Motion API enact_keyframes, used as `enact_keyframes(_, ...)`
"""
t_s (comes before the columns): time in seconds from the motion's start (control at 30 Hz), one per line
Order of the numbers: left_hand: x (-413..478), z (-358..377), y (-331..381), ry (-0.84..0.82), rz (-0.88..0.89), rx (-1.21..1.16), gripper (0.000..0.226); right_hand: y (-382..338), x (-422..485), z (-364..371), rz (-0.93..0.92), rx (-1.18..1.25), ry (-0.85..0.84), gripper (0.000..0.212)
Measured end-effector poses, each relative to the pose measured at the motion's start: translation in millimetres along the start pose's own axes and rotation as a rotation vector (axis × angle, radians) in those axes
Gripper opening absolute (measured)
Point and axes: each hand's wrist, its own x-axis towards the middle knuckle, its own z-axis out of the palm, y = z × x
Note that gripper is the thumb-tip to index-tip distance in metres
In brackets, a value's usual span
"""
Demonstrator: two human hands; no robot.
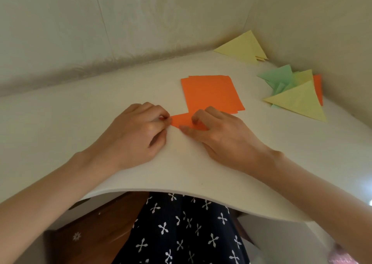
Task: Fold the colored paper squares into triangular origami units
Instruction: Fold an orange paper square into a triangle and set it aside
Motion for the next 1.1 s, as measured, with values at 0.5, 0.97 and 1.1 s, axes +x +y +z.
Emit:
enact_keyframes(0.5, 7.7, 5.7, 44.0, -0.03, -0.284, 0.22, 0.045, 12.7, -65.0, -9.9, 0.042, 0.09, 0.095, 0.035)
enact_keyframes(0.97, -5.4, -1.9, 24.1, -0.067, -0.022, -0.075, 0.048, 8.7, -67.3, -11.1, 0.09, 0.126, 0.193, 0.031)
enact_keyframes(1.1, -8.6, -9.1, -2.4, -0.033, -0.138, -0.023, 0.049, 6.7, -65.2, -13.6, 0.117, 0.148, 0.18, 0.035)
